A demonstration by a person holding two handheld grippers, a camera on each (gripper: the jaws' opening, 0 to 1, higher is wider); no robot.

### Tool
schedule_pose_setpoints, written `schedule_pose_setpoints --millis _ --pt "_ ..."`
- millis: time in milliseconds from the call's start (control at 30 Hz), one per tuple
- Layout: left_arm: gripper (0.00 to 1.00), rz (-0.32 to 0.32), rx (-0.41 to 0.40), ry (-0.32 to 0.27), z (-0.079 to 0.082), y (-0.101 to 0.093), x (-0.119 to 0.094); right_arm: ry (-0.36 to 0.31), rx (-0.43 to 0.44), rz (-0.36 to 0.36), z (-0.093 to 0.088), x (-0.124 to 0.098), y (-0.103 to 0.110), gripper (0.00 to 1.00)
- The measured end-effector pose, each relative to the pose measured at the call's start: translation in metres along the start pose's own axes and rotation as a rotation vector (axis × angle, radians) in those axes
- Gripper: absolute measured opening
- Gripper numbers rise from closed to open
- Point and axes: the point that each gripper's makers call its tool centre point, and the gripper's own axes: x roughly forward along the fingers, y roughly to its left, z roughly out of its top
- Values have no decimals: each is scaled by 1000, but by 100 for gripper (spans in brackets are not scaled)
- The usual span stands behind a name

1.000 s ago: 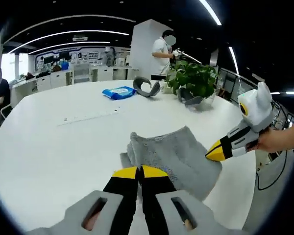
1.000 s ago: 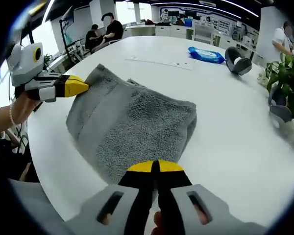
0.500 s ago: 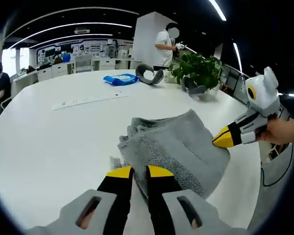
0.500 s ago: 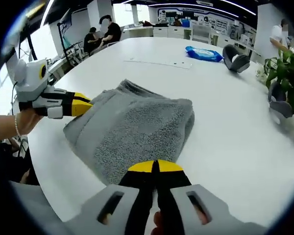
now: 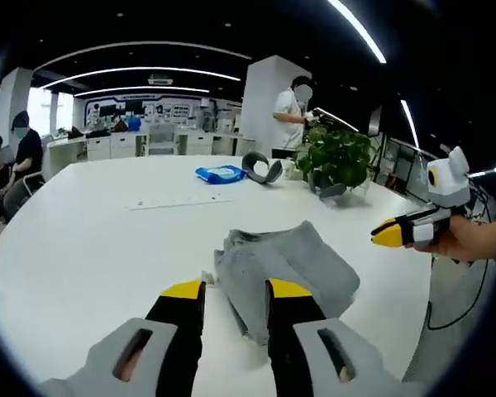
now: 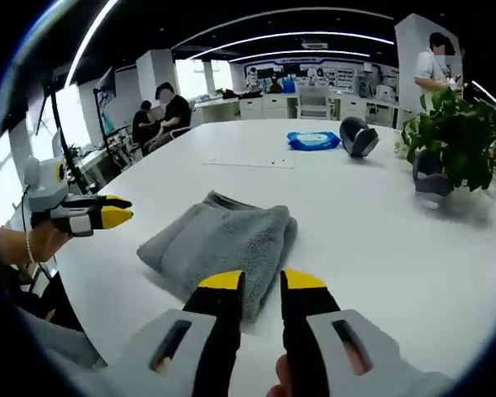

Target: Fold the towel on the table until its edges align and the towel forms a compact rectangular stack.

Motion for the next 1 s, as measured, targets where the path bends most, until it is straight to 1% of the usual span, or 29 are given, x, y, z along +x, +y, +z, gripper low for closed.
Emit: schedule_pose_setpoints --millis 67,100,167,200,233,267,300,333,367,400,433,500,533,567,667,767,900,1000 --pt "31 8 -33 -11 0 2 -11 -28 17 -15 1 -10 -6 24" --pt "33 8 -47 -12 0 2 -16 -40 23 -19 3 -14 -9 27" --pt "39 17 -48 -30 1 3 -27 -102 25 -33 11 -25 -16 39" --pt "46 14 -46 -56 4 3 -33 -149 26 -18 18 -29 -16 46" --pt "52 11 -54 -62 4 2 -37 -172 34 -14 21 -32 -18 59" --pt "58 11 -72 -67 3 1 -42 -188 49 -41 23 -35 -24 70" --pt "65 13 -76 -68 3 1 -43 -208 42 -58 25 -38 -28 80" --pt "69 23 -82 -82 3 0 -50 -222 36 -65 27 -40 -30 89" --pt "73 30 -76 -85 2 0 -53 -230 35 -72 27 -42 -31 94" --pt "80 54 -61 -91 1 2 -58 -235 34 -74 27 -44 -32 97" --pt "85 65 -51 -87 0 2 -61 -237 35 -76 27 -45 -33 99" --pt "95 71 -51 -75 -4 2 -67 -237 35 -64 26 -47 -33 100" --pt "99 72 -52 -73 -5 2 -68 -237 34 -60 25 -48 -33 100" --pt "99 91 -57 -70 -8 3 -73 -234 27 -56 22 -48 -31 100" --pt "100 110 -61 -76 -11 4 -83 -218 5 -42 14 -48 -26 100" --pt "100 124 -73 -89 -9 4 -91 -209 8 -28 9 -50 -23 100" --pt "100 138 -72 -93 -9 2 -97 -201 10 -11 2 -49 -25 100" --pt "100 148 -66 -88 -11 0 -98 -200 6 -2 2 -52 -24 100"
